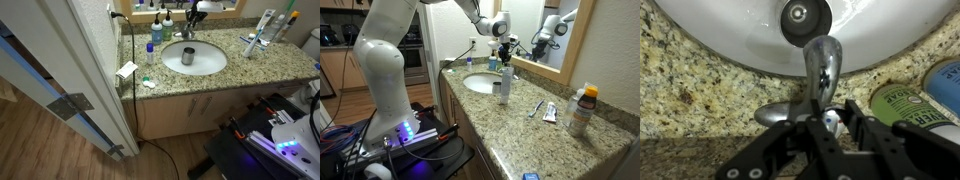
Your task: Place the cup in the sink then open the tap
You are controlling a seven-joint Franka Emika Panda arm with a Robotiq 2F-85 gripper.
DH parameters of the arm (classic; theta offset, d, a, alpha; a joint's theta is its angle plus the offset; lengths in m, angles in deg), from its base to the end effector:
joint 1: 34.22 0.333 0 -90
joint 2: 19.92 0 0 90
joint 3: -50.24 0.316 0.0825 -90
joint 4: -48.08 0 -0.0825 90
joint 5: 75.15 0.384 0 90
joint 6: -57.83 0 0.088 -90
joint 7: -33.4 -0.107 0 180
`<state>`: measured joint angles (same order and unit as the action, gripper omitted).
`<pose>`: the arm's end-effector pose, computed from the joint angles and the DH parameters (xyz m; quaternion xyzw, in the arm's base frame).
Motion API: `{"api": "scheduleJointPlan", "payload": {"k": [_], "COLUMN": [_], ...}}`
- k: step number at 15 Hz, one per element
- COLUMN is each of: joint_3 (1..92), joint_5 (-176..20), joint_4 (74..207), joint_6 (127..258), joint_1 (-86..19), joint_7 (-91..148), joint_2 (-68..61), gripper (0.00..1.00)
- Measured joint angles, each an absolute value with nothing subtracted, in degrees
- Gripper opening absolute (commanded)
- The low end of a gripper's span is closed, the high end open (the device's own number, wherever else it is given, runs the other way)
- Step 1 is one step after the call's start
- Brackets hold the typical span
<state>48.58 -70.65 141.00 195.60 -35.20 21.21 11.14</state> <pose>0.7086 -0.0292 0.3321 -0.9810 0.1506 -0.1179 0.0325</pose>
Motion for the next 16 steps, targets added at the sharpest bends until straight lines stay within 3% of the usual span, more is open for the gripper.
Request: {"api": "scheduleJointPlan", "payload": {"k": [6, 15, 16], "joint_3": [48.54, 48.4, 48.24], "joint_5": [-67.0, -58.02, -57.91], "joint_4": [141.7, 146.11, 146.2], "joint_6": [197.49, 213.29, 215.19], "joint_1": [-35.84, -38.36, -38.59], "joint_7": [20.67, 20.08, 20.04], "joint_2": [10.35, 4.34, 2.51], "gripper": [0.07, 0.07, 0.54]}}
